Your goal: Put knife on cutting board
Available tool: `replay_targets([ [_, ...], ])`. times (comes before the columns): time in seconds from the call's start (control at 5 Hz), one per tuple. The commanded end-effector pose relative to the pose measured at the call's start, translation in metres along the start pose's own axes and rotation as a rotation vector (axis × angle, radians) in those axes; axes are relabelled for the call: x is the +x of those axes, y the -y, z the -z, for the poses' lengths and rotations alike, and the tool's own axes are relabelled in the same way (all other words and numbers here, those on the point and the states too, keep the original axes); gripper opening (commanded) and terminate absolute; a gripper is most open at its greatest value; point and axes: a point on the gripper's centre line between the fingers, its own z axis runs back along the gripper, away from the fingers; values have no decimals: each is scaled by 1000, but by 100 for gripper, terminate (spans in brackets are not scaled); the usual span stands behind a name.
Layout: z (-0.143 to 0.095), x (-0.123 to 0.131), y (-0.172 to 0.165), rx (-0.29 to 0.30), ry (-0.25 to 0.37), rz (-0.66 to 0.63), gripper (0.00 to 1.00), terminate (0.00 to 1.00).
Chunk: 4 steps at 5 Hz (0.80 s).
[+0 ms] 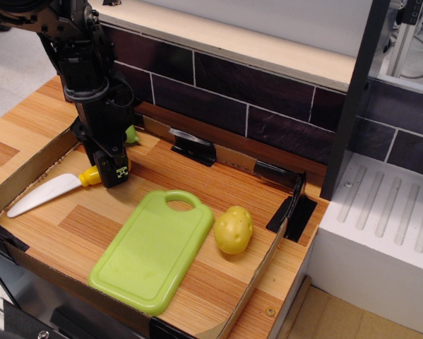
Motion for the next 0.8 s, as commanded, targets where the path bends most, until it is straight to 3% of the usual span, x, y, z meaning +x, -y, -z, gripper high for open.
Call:
replay_targets([
  [0.0, -30, 8, -3, -15, 69, -19, 0, 0],
  [0.4, -53, 41, 17, -15, 103, -166, 0, 0],
  [0.6, -61, 60, 18, -8, 144, -386, 0, 0],
])
